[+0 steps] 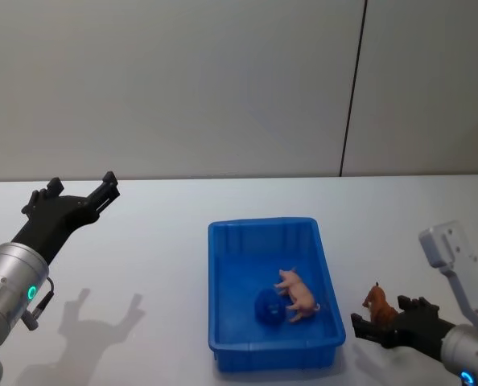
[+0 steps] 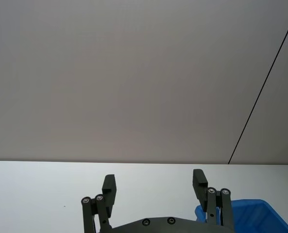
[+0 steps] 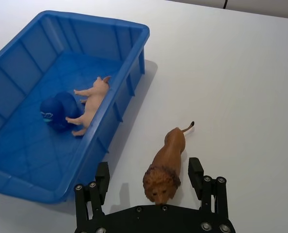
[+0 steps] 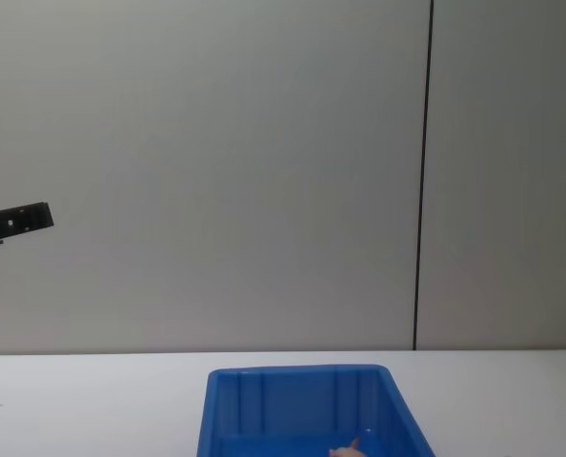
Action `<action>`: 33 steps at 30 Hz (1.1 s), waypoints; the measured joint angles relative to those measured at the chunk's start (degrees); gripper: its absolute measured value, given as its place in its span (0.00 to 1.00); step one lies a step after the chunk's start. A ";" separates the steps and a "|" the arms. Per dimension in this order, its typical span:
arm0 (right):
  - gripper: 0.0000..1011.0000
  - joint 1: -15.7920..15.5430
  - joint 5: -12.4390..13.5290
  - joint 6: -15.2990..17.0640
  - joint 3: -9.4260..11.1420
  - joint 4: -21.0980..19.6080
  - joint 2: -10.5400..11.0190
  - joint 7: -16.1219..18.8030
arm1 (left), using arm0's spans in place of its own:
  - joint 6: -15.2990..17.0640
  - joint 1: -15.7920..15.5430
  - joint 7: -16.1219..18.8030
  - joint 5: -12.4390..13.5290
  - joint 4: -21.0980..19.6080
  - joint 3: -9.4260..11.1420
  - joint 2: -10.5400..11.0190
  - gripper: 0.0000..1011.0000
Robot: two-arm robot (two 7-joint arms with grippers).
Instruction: Pick up the two dolls from the table and place them into the box.
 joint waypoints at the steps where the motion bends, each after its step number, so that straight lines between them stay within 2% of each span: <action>1: 0.99 0.22 -0.13 0.00 -0.10 0.29 -0.22 -0.17 | 0.00 0.00 0.00 0.00 0.00 0.00 0.00 0.99; 18: 0.99 2.20 -1.18 1.72 -0.36 3.25 -2.07 -3.00 | 0.00 0.00 0.00 0.00 0.00 0.00 0.00 0.99; 22: 0.92 2.42 -1.24 2.02 -0.34 3.52 -2.23 -3.20 | 0.00 0.00 0.00 0.00 0.00 0.00 0.00 0.99; 25: 0.81 2.58 -1.28 2.28 -0.31 3.74 -2.34 -3.37 | 0.00 0.00 0.00 0.00 0.00 0.00 0.00 0.99; 27: 0.80 2.60 -1.29 2.31 -0.31 3.77 -2.36 -3.40 | 0.00 0.00 0.00 0.00 0.00 0.00 0.00 0.99; 33: 0.62 2.77 -1.33 2.59 -0.26 4.01 -2.51 -3.58 | 0.00 0.00 0.00 0.00 0.00 0.00 0.00 0.99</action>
